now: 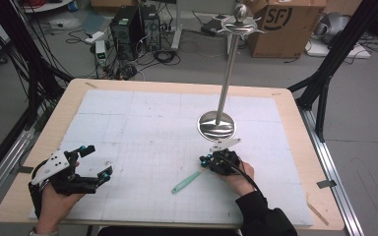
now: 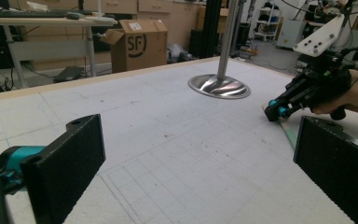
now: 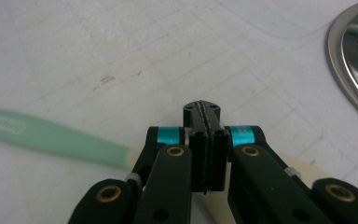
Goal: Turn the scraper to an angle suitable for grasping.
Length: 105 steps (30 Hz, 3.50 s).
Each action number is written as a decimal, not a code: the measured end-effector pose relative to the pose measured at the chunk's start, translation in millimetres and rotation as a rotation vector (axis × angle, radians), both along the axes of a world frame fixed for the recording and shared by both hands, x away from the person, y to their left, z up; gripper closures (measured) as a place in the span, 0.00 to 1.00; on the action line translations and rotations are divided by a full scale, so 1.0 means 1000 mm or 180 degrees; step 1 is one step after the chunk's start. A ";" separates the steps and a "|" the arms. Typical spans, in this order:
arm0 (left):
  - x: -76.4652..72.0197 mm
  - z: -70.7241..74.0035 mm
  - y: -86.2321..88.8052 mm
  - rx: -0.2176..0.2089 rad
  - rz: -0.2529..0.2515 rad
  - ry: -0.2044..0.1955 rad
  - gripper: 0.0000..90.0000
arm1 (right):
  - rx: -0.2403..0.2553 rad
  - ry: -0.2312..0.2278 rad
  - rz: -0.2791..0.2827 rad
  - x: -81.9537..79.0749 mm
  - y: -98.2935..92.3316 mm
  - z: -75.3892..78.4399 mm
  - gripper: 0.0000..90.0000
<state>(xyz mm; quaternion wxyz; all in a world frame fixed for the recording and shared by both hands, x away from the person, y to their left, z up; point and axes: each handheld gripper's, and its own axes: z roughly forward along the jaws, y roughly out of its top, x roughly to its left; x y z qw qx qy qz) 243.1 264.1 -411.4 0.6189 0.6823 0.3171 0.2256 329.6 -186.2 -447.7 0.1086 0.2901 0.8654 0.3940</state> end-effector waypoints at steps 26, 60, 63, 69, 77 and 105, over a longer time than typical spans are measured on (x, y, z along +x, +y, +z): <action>0.003 -0.003 -0.008 0.0064 -0.0035 0.0046 0.03 | 0.0197 -0.0038 0.0394 -0.081 -0.022 0.007 1.00; 0.002 0.000 -0.004 0.0021 0.0000 0.0022 0.03 | 0.0165 0.0083 0.0343 -0.028 0.036 -0.003 1.00; 0.002 0.000 -0.003 0.0007 0.0005 0.0019 0.03 | 0.0202 0.0128 0.0308 -0.025 0.034 -0.003 1.00; 0.002 -0.001 -0.002 0.0009 -0.0005 0.0028 0.03 | 0.0490 -0.0038 0.0369 -0.034 0.019 0.013 0.99; 0.003 -0.002 -0.001 0.0007 -0.0014 0.0036 0.03 | 0.0602 -0.0188 0.0356 -0.044 -0.023 0.023 0.70; 0.003 -0.002 -0.003 0.0024 0.0001 0.0054 0.03 | 0.0491 -0.0355 0.0249 -0.067 -0.092 0.038 0.00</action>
